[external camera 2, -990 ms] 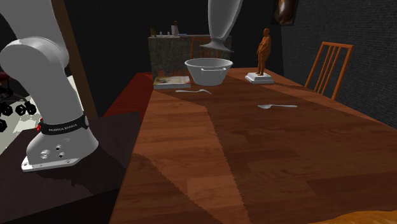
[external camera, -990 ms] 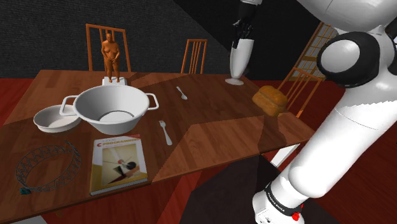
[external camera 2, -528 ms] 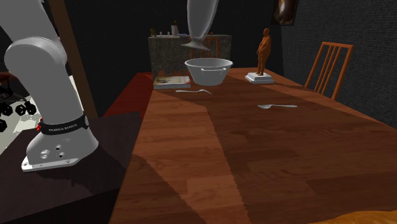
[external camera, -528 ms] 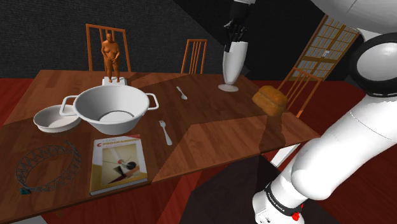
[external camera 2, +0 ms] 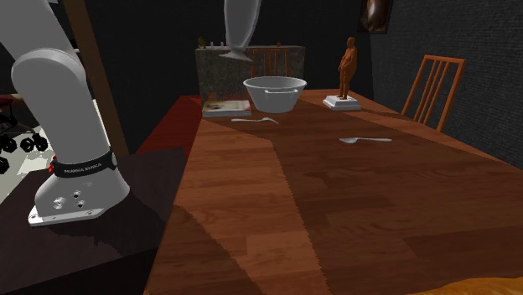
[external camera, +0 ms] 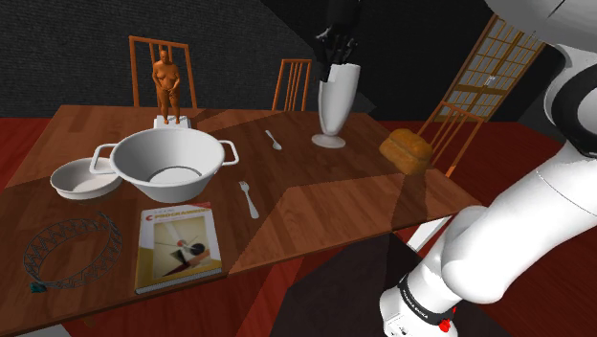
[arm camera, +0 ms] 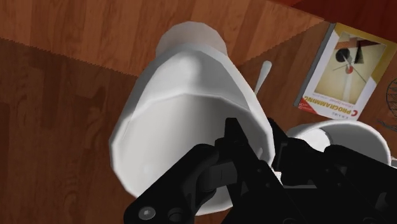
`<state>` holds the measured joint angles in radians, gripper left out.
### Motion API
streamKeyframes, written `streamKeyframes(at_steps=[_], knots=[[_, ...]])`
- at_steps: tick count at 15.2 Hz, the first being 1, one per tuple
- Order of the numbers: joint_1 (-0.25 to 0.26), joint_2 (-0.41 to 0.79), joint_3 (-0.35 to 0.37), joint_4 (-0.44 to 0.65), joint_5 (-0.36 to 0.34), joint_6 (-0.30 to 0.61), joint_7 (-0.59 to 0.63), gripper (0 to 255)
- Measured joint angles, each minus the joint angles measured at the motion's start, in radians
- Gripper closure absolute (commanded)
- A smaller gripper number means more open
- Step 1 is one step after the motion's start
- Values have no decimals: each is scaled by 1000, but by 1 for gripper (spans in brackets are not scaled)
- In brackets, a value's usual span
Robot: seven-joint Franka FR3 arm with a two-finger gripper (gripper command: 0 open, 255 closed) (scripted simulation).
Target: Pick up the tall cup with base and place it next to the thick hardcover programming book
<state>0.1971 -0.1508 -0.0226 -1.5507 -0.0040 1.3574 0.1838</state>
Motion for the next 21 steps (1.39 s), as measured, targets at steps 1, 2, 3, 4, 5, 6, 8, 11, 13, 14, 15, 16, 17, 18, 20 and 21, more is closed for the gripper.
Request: streamKeyframes(at_steps=[1,2,3,4,5,6,8,11,13,14,15,16,17,18,20,21], knots=[[12,-1,16,-6,4,5,28,255],[23,-10,33,-16,7,6,57,255],[32,-13,46,-22,10,9,79,255],[43,-14,61,-20,14,6,105,255],[52,-6,75,-9,17,3,129,255],[62,-10,89,-11,20,1,154,255],[80,-10,115,-12,26,3,199,255],[113,3,163,4,36,2,280,255],[135,12,194,10,40,6,333,255],[145,25,208,22,41,8,359,255],[157,33,225,24,42,14,388,255],[168,48,240,46,42,8,414,255],[175,51,249,44,43,13,430,255],[178,52,254,38,43,20,438,255],[179,42,255,5,46,43,440,255],[179,32,254,-21,48,59,440,255]])
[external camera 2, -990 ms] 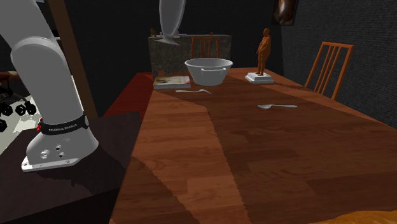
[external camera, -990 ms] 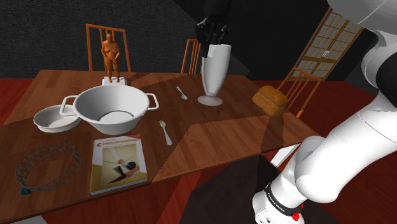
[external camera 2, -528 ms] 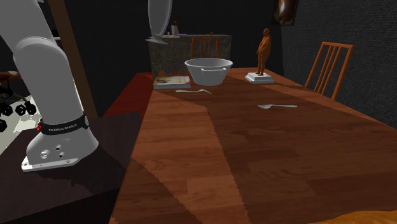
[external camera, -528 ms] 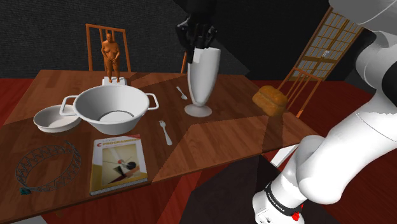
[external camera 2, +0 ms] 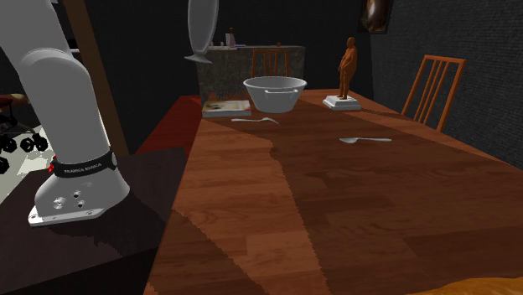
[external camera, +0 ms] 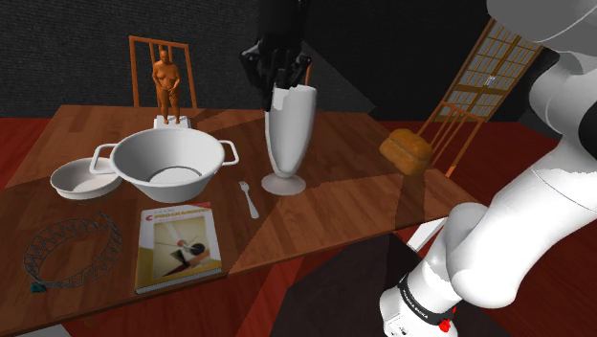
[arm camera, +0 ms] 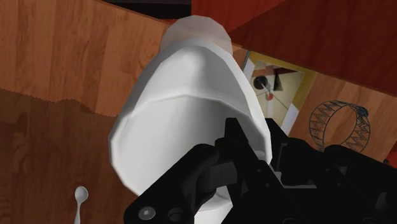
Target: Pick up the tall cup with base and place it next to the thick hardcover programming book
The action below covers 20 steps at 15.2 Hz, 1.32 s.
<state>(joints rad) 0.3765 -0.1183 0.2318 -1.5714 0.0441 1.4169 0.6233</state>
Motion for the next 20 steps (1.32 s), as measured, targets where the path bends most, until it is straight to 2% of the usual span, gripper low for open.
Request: streamKeyframes(at_steps=[20], knots=[[2,-64,-1,-342,14,280,-15,255]])
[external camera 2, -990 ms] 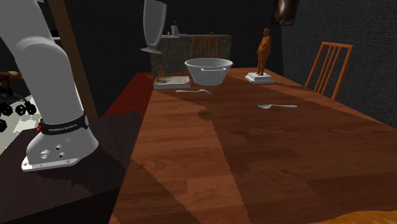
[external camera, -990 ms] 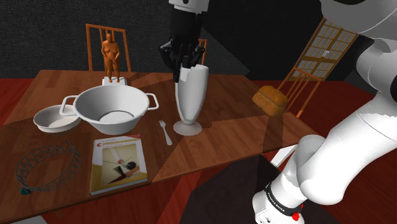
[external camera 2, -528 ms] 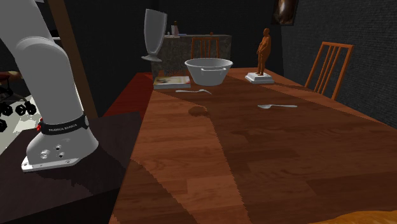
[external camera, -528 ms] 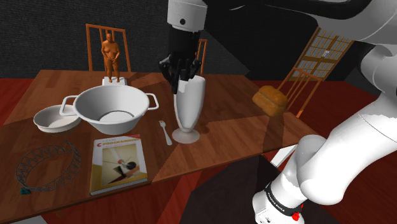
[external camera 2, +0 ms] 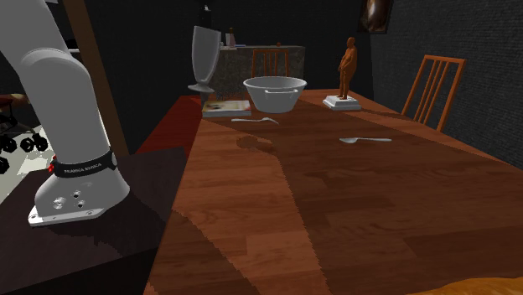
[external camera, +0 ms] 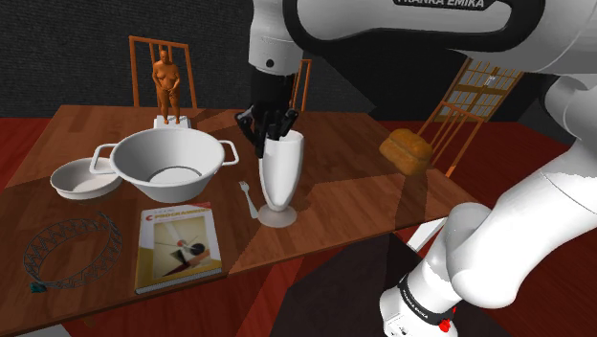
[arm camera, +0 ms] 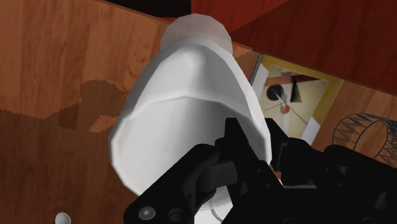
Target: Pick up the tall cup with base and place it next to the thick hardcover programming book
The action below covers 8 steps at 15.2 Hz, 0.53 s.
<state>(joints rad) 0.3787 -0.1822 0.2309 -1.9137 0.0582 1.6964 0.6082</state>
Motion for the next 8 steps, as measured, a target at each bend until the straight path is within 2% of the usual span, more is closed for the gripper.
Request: streamKeyframes(at_steps=[8], knots=[[1,5,3,-104,1,109,-2,255]])
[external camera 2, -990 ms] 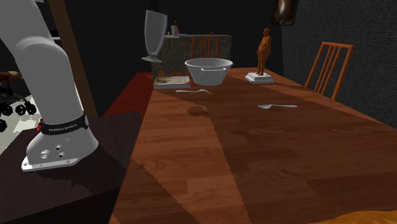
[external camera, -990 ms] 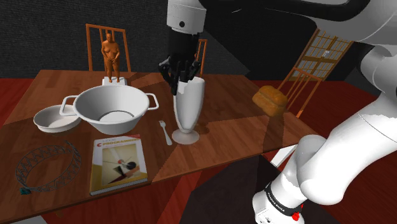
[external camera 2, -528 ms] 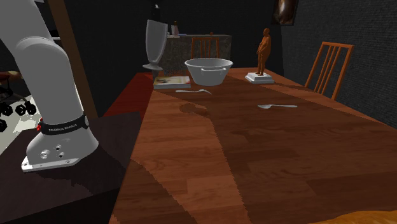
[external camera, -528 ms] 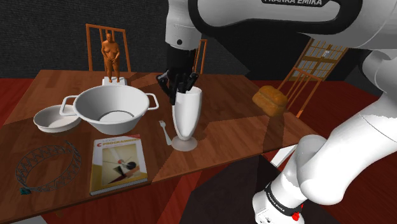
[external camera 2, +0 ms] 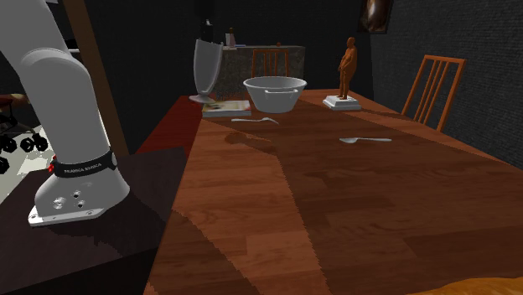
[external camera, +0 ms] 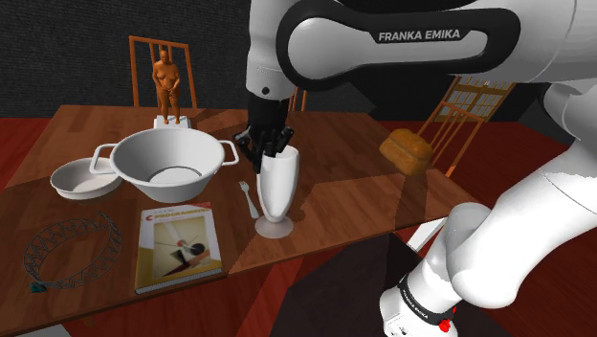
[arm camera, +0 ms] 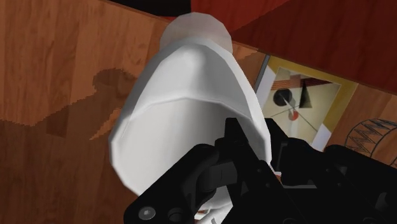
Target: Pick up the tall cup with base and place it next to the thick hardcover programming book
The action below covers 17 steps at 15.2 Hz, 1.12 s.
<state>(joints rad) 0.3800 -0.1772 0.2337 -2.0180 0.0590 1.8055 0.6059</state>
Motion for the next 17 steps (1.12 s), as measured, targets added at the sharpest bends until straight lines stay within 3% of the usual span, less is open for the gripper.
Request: streamKeyframes(at_steps=[17], knots=[[4,48,10,-181,-5,228,5,255]])
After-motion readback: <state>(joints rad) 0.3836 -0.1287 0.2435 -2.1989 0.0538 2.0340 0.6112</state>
